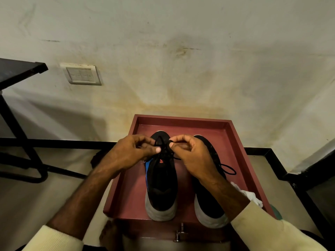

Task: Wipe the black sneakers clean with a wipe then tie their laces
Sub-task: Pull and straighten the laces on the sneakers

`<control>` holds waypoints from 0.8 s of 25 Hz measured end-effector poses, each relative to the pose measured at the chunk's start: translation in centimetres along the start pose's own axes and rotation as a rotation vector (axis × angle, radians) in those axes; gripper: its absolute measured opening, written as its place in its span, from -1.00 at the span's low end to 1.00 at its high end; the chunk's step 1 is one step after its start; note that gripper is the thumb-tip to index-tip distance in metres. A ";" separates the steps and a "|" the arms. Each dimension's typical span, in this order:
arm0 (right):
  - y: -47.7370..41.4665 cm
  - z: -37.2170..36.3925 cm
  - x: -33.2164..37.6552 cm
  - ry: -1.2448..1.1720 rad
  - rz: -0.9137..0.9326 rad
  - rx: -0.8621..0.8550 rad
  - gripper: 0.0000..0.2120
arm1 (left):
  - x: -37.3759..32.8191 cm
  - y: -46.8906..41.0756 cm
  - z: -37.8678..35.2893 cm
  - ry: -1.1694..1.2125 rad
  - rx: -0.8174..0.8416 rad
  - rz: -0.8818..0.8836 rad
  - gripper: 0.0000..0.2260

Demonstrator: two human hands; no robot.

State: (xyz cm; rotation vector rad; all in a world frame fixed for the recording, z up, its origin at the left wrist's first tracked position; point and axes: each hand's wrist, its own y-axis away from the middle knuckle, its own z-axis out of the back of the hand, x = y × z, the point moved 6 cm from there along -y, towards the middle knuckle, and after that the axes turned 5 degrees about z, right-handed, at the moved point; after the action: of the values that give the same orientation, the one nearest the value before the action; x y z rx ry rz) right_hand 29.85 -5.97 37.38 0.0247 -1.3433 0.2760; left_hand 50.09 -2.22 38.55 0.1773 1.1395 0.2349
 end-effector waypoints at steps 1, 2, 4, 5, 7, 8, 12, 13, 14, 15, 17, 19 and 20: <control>0.0 0.3 0.0 0.036 -0.009 -0.033 -0.92 | 0.1 0.0 0.1 -0.042 -0.015 0.022 -0.79; 0.0 0.6 0.0 0.068 -0.023 -0.071 -0.90 | 0.2 0.1 0.3 -0.080 -0.059 0.033 -0.80; 0.1 1.5 0.6 0.208 0.010 -0.145 -0.79 | 0.1 0.2 0.8 -0.195 -0.166 0.012 -0.73; 0.3 1.9 1.3 0.319 0.082 -0.147 -0.73 | 0.0 0.3 0.6 -0.266 -0.183 0.002 -0.67; 1.0 1.3 2.6 0.507 0.273 -0.001 -0.70 | 0.1 0.4 -0.7 -0.386 -0.127 -0.002 -0.61; 1.5 0.3 2.8 0.595 0.346 0.135 -0.71 | 0.2 0.4 -1.5 -0.442 -0.095 0.000 -0.61; 2.6 -2.6 1.0 0.978 0.453 0.341 -0.61 | 0.4 0.3 -2.2 -0.502 -0.079 -0.004 -0.75; 2.6 -3.0 0.9 1.004 0.462 0.322 -0.61 | 0.4 0.2 -2.1 -0.481 -0.078 -0.005 -0.78; 2.6 -3.2 0.9 1.005 0.473 0.309 -0.65 | 0.4 0.2 -1.9 -0.464 -0.084 0.000 -0.81; 2.5 -3.3 1.0 0.992 0.483 0.299 -0.71 | 0.5 0.3 -1.7 -0.452 -0.097 0.009 -0.84; 2.4 -3.1 1.0 0.951 0.460 0.287 -0.81 | 0.8 0.4 -1.4 -0.426 -0.127 0.036 -0.87; 2.4 -2.8 0.7 0.895 0.420 0.284 -0.86 | 1.2 0.5 -1.2 -0.396 -0.153 0.056 -0.85; 2.5 -2.8 0.6 0.870 0.405 0.284 -0.88 | 1.3 0.5 -1.1 -0.399 -0.167 0.056 -0.83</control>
State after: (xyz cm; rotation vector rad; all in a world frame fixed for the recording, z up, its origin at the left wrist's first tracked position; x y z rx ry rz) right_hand 32.10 -3.00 36.94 -0.1202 -0.4254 0.7243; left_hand 49.54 -1.33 37.09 0.1024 0.7154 0.3270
